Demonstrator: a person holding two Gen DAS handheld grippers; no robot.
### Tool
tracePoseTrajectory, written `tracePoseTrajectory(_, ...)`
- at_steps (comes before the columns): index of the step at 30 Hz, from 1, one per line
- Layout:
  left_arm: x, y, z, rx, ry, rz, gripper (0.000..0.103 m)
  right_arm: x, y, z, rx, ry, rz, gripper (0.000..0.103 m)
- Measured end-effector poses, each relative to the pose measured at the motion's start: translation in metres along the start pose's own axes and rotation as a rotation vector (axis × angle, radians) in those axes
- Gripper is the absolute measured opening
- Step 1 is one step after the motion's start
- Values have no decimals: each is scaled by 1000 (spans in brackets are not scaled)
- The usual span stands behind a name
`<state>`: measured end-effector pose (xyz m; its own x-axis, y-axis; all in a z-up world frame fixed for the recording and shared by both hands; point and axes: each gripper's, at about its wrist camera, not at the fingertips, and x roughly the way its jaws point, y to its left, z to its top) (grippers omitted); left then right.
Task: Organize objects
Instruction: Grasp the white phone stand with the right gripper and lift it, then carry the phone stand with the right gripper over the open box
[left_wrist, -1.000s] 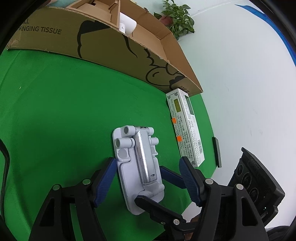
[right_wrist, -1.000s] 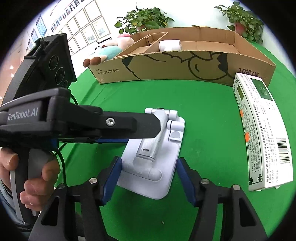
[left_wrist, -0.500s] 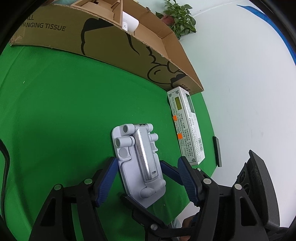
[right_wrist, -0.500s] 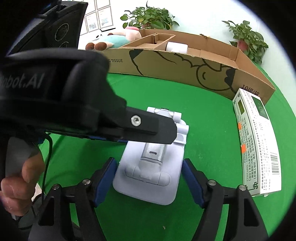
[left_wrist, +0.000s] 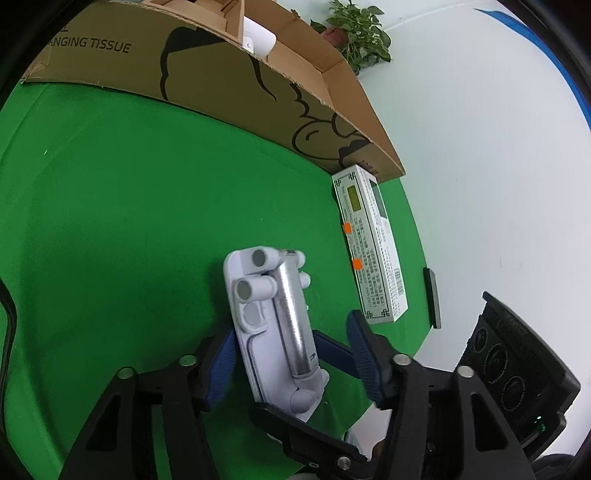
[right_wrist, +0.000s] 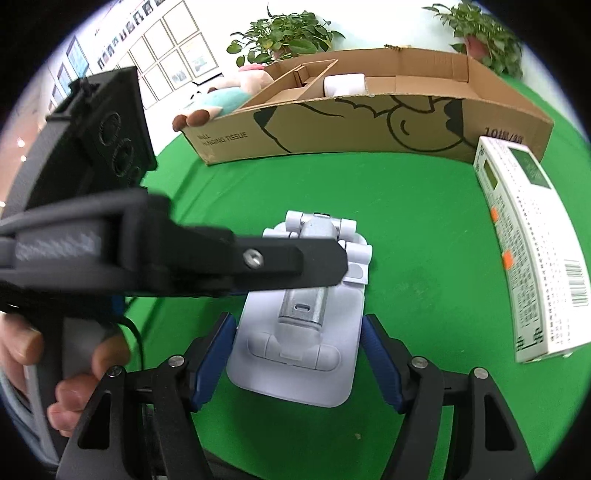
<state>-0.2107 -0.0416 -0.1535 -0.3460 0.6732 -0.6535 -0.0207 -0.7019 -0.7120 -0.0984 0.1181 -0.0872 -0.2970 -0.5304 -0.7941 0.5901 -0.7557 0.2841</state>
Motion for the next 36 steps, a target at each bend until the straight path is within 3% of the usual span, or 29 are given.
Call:
tracePoseTrajectory(4, -1, -6, -2, 26, 1, 15, 30, -5, 5, -2, -23, -24, -1, 69)
tracePoseTrajectory(22, -40, -77, 17, 205, -97, 31, 29, -48, 5, 31, -74, -233, -15, 66)
tracePoseTrajectory(36, -50, -101, 44, 265, -107, 49, 29, -47, -7, 60, -45, -288, -21, 66)
